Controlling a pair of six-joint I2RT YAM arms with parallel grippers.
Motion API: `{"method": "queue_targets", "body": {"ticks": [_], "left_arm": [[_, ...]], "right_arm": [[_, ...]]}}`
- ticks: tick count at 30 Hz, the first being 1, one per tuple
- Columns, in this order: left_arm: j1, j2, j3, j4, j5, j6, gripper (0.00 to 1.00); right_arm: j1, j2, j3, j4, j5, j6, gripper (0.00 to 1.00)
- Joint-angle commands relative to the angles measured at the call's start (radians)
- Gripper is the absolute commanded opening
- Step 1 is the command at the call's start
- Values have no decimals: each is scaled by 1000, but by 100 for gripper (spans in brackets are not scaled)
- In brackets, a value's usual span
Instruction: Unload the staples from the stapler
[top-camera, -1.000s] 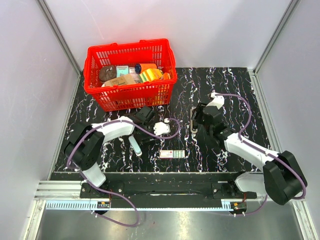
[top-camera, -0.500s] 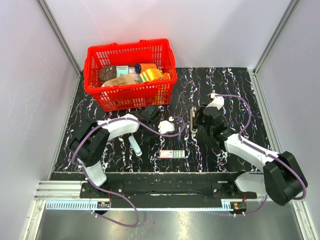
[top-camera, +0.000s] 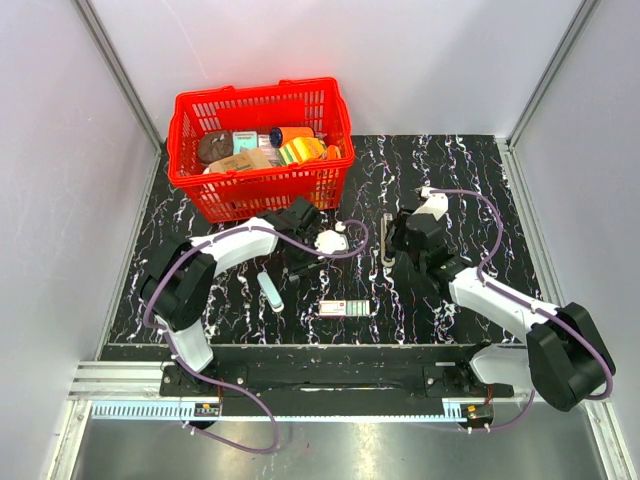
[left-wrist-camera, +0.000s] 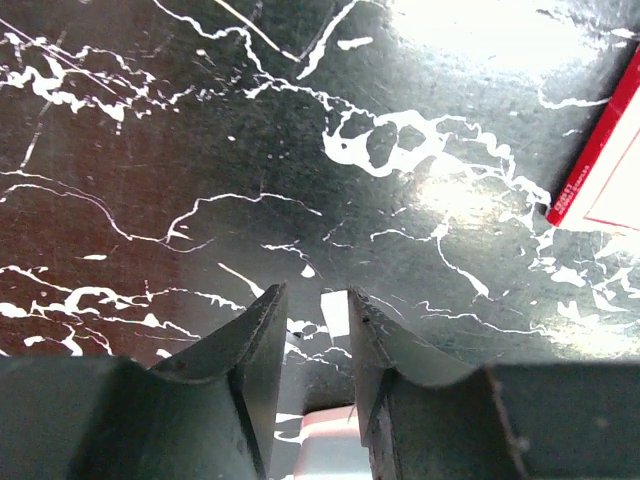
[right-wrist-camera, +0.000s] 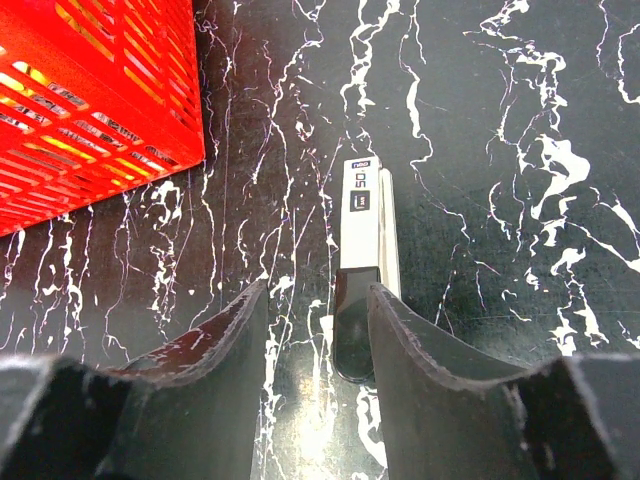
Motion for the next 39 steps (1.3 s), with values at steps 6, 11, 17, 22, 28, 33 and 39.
{"method": "queue_targets", "body": {"ticks": [6, 11, 17, 22, 28, 33, 39], "left_arm": [[0, -18, -40, -52, -3, 41, 36], [-1, -1, -38, -48, -12, 43, 35], [-1, 22, -43, -24, -35, 46, 25], [-1, 30, -60, -28, -39, 52, 21], [-4, 28, -47, -28, -6, 35, 18], [-30, 51, -8, -26, 17, 18, 11], [-47, 70, 20, -18, 30, 5, 7]], "right_arm": [[-2, -50, 2, 16, -3, 5, 51], [-2, -53, 8, 10, -3, 7, 50], [-2, -60, 10, 7, -4, 8, 43], [-3, -62, 11, 2, -6, 5, 40], [-2, -57, 14, 2, -7, 7, 34], [-2, -57, 17, 2, -3, 5, 28], [-2, -60, 20, -5, 11, 1, 24]]}}
